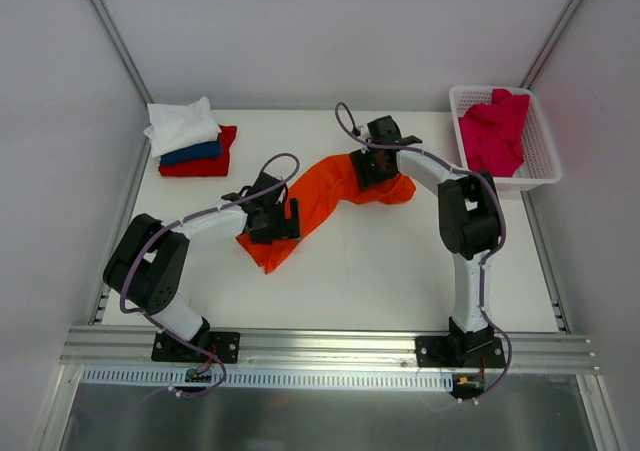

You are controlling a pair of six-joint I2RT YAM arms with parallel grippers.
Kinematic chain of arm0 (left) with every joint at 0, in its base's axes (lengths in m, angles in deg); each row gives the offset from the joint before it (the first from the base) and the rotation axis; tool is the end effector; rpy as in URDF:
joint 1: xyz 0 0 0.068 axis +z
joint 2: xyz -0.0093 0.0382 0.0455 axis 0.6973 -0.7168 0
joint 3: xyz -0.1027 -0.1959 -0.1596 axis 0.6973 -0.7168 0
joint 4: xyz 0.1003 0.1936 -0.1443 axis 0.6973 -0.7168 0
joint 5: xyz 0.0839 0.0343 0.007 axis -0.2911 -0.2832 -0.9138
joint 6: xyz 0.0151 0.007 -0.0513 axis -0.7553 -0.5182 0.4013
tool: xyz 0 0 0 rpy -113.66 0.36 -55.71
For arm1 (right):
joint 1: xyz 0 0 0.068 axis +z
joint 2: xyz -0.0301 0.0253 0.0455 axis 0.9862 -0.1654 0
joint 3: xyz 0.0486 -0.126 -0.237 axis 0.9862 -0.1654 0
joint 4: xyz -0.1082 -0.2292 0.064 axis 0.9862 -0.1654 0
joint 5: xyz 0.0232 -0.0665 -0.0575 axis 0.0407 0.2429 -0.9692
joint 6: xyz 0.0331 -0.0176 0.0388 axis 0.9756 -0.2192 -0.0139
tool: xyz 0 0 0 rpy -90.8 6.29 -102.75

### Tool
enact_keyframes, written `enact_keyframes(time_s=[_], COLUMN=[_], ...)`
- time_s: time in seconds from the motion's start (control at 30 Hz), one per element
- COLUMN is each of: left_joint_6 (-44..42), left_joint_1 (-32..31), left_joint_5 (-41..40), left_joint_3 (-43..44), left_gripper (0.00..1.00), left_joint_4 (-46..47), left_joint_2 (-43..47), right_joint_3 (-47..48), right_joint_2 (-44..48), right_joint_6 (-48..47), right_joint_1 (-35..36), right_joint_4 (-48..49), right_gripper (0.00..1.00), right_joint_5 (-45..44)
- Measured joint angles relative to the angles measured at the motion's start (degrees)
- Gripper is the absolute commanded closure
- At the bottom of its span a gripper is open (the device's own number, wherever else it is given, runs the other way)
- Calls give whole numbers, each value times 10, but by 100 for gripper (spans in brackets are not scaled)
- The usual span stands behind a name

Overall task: Fold and stack the t-shirts
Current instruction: Rotate the tshirt 90 degrees

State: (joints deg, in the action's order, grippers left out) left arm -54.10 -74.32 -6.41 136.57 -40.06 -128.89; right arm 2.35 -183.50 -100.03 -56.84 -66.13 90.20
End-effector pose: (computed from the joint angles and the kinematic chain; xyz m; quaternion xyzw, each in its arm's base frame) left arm 0.2698 -0.1583 0.1708 -0.0057 0.9570 -0.1664 0.2377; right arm 0.4196 0.1860 0.1866 -0.3457 0.8828 0.0441 0.3152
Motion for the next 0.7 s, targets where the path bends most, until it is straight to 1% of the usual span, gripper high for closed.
enact_keyframes(time_s=[0.3, 0.43, 0.57, 0.7], left_joint_6=[41, 57, 74, 88], left_joint_1=[-33, -50, -71, -91], left_joint_5=[0, 1, 2, 4], left_joint_3=[-25, -28, -30, -30], left_gripper=[15, 15, 15, 15], left_joint_4=[43, 58, 73, 87], left_joint_2=[12, 12, 9, 4], right_joint_3=[205, 269, 312, 326], right_joint_2=[-103, -136, -162, -175], right_joint_6=[-80, -104, -118, -120], right_joint_1=[-18, -19, -20, -22], right_joint_4=[-79, -110, -130, -138], right_gripper=[42, 42, 41, 41], right_joint_5=[52, 65, 78, 92])
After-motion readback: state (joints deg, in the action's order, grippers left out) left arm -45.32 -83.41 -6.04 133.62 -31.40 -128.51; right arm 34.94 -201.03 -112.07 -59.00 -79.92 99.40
